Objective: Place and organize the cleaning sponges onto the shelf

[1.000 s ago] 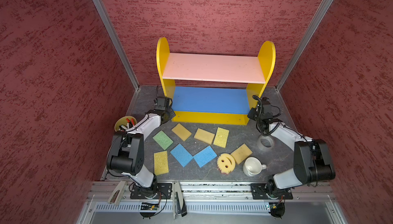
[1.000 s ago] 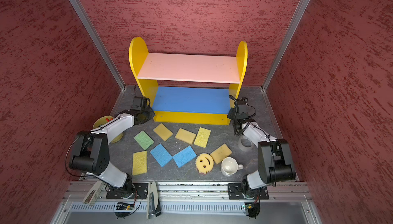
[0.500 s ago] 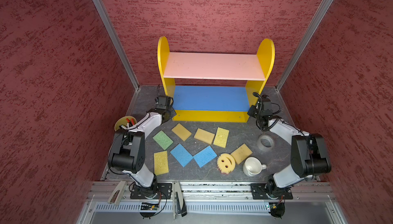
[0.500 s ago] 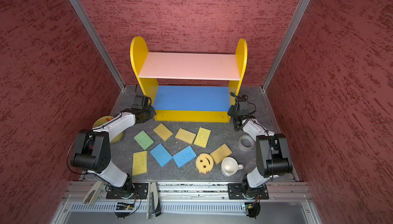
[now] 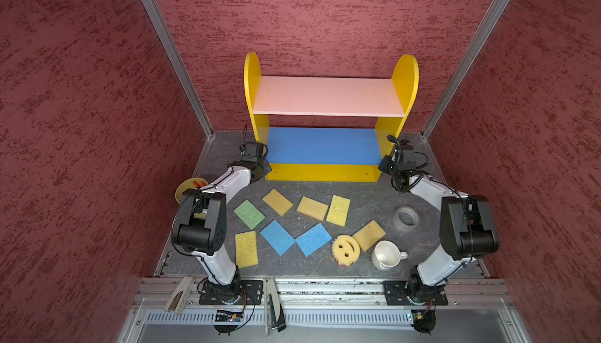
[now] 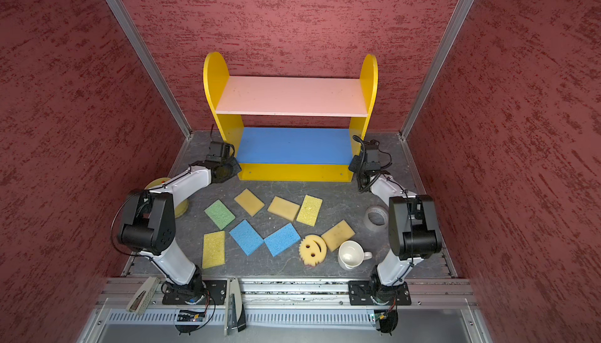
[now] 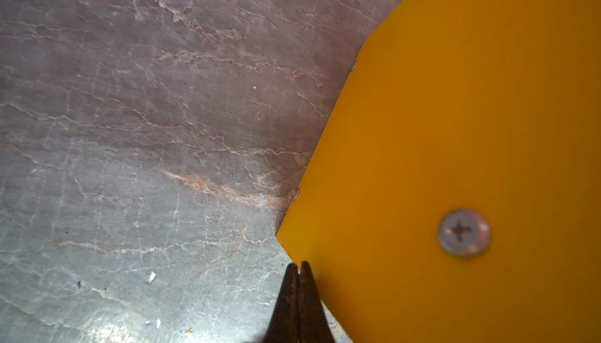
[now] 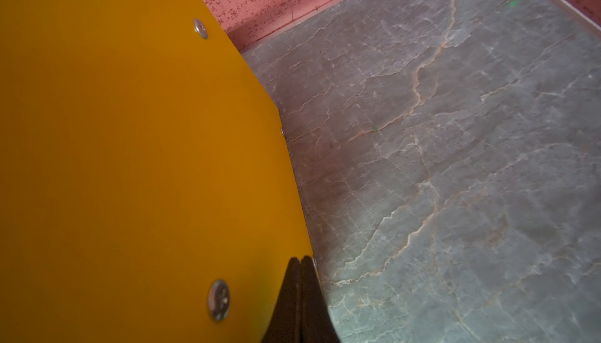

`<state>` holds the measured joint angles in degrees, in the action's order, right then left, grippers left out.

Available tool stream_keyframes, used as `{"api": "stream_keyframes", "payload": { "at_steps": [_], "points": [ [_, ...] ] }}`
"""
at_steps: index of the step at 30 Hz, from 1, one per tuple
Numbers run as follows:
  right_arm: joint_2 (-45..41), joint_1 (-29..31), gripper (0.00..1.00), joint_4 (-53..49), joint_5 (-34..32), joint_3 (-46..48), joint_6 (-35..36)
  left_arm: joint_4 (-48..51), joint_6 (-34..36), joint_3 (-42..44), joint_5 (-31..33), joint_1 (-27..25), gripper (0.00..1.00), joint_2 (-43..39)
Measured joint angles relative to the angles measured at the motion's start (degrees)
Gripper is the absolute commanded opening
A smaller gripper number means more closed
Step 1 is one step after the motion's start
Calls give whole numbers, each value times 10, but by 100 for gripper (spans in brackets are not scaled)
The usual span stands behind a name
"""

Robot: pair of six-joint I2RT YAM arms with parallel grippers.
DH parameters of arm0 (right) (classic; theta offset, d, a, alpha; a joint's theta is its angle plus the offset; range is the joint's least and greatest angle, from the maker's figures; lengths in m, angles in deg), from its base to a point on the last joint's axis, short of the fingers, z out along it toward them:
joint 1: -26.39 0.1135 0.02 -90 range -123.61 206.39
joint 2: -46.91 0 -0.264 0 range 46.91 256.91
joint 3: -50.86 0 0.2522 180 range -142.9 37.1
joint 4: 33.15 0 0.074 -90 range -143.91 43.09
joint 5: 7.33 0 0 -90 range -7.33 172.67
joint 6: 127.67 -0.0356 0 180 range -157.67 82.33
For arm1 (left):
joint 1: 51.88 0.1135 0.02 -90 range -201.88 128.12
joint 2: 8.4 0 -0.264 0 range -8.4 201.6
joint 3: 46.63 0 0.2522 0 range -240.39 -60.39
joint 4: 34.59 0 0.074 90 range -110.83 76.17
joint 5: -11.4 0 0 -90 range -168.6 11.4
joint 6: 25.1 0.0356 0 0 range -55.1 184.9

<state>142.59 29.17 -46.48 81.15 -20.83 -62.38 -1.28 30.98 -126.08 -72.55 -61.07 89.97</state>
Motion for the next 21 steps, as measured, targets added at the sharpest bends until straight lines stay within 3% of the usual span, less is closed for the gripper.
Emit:
{"api": "stream_keyframes", "payload": {
  "at_steps": [6, 13, 18, 21],
  "points": [
    [-13, 9, 0, -8, 3, 7, -2, -10, -1, 17, -1, -4, 0, -10],
    [-144, 76, 0, -52, -30, 97, -12, -14, -4, 77, -19, -27, 0, -81],
    [-239, 170, 11, -92, -58, 139, -42, -14, -12, 118, -25, -29, 2, -136],
    [-263, 227, 25, -108, -72, 160, -72, -11, -17, 133, -29, -30, 8, -156]
  ]
}}
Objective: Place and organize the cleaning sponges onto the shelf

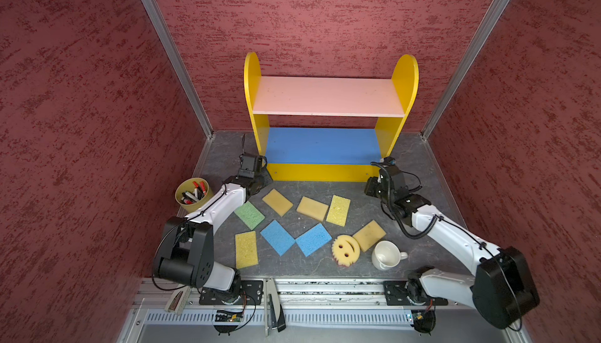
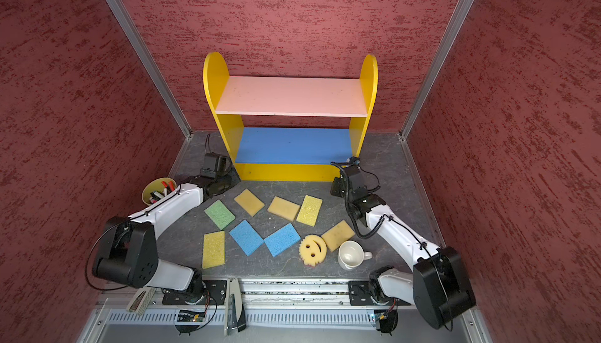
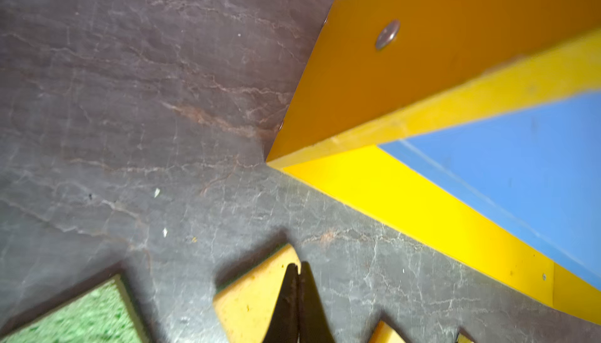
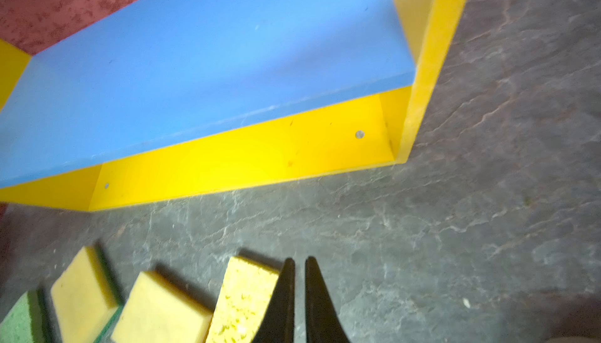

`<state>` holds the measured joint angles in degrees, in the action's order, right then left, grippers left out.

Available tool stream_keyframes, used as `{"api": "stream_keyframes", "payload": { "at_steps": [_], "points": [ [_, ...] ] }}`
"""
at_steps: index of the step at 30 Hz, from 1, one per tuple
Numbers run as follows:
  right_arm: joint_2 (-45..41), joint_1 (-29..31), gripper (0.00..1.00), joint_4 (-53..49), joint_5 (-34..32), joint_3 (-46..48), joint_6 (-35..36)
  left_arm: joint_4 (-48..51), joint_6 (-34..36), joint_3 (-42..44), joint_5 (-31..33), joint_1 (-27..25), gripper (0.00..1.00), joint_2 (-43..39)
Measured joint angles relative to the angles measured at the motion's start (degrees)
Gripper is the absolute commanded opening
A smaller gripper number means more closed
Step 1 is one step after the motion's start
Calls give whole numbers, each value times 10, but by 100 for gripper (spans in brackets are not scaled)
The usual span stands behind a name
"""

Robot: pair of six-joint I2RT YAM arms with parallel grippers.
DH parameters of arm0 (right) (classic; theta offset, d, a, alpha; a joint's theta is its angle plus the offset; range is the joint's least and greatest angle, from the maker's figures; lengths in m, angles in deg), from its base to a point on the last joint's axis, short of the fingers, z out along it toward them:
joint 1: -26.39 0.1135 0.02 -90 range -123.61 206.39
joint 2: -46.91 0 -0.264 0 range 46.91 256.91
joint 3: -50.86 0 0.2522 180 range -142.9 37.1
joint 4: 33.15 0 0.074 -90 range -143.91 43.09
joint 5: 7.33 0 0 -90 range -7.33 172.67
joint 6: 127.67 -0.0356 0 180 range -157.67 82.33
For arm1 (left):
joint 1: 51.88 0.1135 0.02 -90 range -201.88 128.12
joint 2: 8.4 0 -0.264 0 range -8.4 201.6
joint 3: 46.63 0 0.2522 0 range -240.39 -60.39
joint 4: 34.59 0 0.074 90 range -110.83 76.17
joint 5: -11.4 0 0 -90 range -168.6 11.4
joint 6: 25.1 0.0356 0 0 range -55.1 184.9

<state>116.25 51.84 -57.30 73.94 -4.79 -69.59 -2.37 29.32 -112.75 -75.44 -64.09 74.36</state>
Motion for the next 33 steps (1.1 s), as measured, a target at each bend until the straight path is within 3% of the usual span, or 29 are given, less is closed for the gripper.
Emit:
{"api": "stream_keyframes", "payload": {
  "at_steps": [4, 7, 11, 26, 33],
  "points": [
    [3, 79, 37, -30, -18, 23, -47, 4, -4, 7, -11, 0, 29, -8],
    [14, 127, 41, -42, -16, 29, -80, 9, -1, 10, -17, -1, 51, -16],
    [39, 153, 41, -42, 3, 30, -117, 7, -5, 20, -22, -1, 67, -39],
    [75, 161, 56, -31, 68, 66, -201, -10, -23, 43, -43, -34, 71, -33],
    [105, 157, 57, 2, 90, 83, -221, -21, -28, 43, -42, -46, 72, -31]
  ]
}}
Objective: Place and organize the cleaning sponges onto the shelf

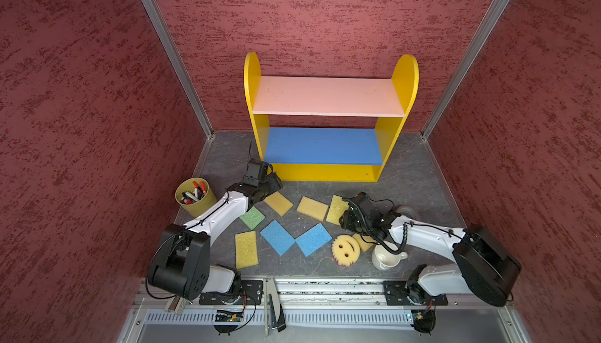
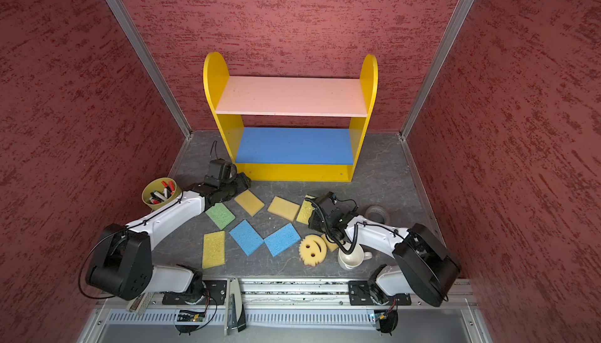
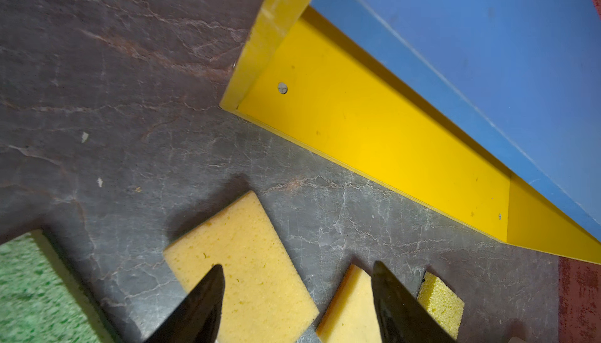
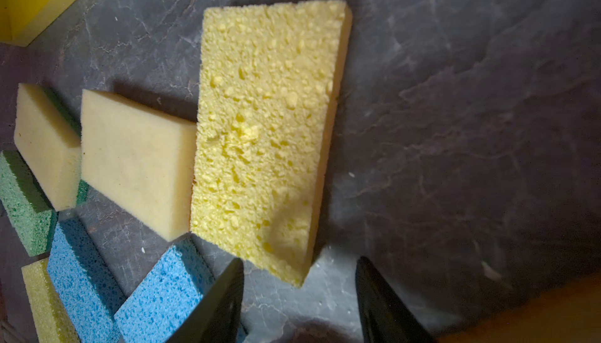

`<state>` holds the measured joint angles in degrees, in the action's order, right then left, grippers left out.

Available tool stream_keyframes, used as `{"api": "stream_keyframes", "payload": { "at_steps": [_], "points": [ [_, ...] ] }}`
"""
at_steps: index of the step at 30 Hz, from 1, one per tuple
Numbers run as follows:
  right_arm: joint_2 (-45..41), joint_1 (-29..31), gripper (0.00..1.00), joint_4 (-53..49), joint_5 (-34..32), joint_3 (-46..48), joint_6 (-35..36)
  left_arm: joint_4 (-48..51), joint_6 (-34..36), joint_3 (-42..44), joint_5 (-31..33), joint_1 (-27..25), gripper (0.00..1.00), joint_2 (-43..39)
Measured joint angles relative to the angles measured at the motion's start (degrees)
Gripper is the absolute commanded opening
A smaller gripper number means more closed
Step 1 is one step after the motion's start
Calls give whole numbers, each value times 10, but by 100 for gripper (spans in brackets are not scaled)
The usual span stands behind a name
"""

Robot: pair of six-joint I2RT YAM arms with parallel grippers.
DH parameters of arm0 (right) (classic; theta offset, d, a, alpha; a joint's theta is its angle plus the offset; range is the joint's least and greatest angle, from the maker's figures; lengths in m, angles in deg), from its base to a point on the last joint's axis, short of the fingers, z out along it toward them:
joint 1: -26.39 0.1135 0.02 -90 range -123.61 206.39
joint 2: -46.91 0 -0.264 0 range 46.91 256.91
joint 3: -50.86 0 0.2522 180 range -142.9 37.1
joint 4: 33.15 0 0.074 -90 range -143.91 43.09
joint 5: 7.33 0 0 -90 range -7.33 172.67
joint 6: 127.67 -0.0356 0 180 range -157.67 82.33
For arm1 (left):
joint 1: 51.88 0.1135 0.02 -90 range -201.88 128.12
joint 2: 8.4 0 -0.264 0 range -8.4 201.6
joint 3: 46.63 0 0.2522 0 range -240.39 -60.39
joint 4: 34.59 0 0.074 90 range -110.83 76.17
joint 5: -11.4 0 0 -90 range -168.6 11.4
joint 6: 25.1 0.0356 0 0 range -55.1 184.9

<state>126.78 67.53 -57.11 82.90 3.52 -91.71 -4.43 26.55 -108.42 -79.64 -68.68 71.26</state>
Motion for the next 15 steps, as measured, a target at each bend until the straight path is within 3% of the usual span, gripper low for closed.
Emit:
{"api": "stream_keyframes", "payload": {
  "at_steps": [7, 15],
  "points": [
    [31, -17, 55, 33, 12, -11, 5, -2, -4, -1, 0, -9, 70, 18],
    [67, -7, 54, -61, -36, -120, 87, 5, -9, -9, -1, -31, 63, 44]
  ]
}}
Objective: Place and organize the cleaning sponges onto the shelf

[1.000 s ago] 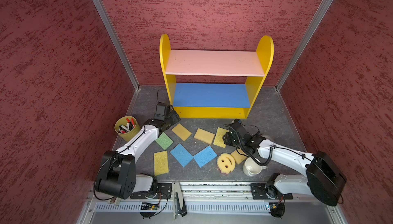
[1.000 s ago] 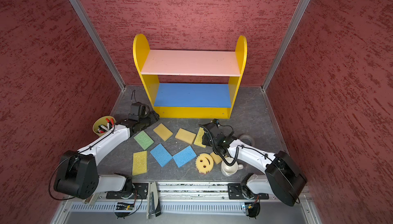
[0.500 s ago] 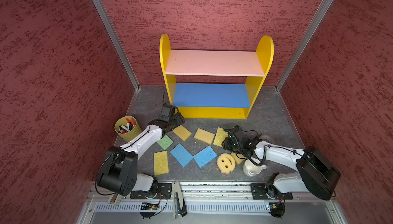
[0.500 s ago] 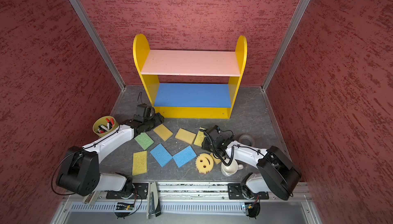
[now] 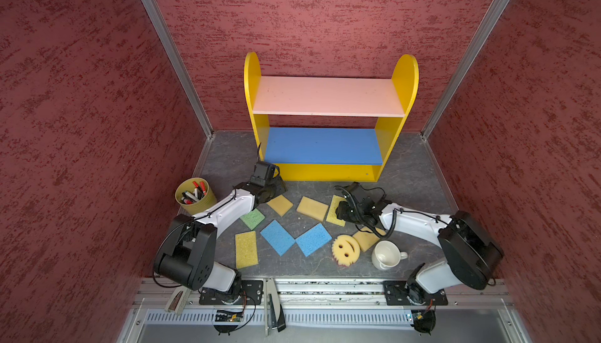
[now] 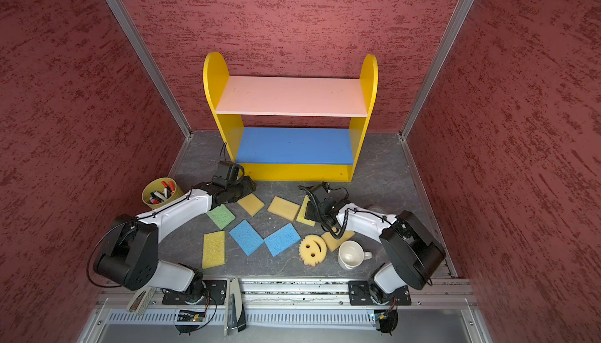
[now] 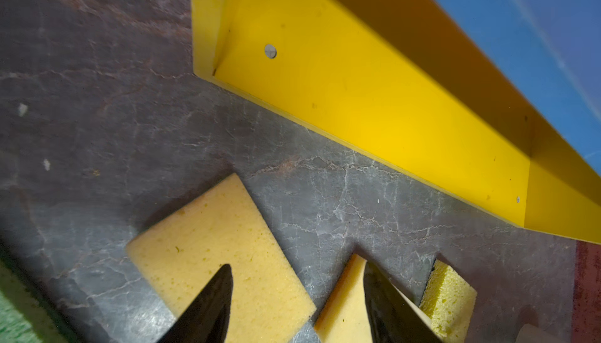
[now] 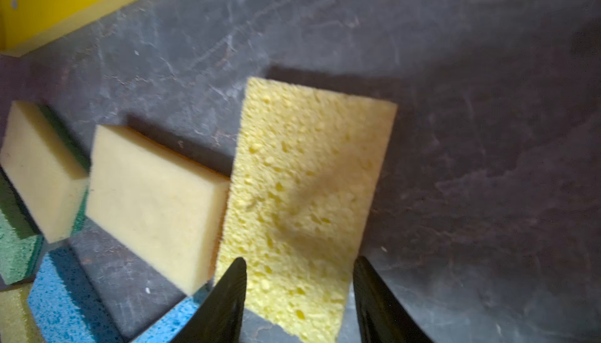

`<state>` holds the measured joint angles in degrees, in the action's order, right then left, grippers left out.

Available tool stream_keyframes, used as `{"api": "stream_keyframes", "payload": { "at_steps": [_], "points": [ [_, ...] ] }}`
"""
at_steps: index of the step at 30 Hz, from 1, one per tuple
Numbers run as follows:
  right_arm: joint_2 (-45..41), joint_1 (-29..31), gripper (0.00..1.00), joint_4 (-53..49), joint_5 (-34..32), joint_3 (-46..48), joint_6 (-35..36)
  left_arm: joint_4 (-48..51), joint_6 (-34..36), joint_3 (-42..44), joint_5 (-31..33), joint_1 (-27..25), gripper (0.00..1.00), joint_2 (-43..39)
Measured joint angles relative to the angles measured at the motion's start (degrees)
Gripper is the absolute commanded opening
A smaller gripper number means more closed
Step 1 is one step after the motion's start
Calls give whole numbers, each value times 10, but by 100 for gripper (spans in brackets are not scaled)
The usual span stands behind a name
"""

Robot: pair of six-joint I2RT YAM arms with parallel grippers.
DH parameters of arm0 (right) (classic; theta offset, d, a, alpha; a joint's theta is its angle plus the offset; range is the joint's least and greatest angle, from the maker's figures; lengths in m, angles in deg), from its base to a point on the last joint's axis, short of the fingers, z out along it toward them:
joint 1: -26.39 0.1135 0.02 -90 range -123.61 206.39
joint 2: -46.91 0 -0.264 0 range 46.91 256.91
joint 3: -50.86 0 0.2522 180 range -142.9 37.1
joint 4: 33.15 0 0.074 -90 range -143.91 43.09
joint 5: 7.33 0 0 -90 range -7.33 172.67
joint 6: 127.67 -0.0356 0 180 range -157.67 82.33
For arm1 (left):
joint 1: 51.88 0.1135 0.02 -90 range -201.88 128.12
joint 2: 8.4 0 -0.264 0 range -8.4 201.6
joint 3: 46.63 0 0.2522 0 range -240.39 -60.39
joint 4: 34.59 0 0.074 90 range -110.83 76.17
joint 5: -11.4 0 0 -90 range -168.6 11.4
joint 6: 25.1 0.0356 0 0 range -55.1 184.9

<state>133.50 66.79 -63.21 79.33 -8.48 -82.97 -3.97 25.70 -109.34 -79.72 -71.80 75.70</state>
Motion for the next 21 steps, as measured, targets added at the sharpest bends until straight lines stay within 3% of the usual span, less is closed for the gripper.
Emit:
{"api": "stream_keyframes", "payload": {
  "at_steps": [10, 21],
  "points": [
    [12, 31, 55, -38, -45, -87, 121, 22, 0, -1, 2, -3, 64, 3],
    [73, 76, 57, -2, 2, -107, 191, 56, 0, 3, 29, -3, 65, -32]
  ]
}}
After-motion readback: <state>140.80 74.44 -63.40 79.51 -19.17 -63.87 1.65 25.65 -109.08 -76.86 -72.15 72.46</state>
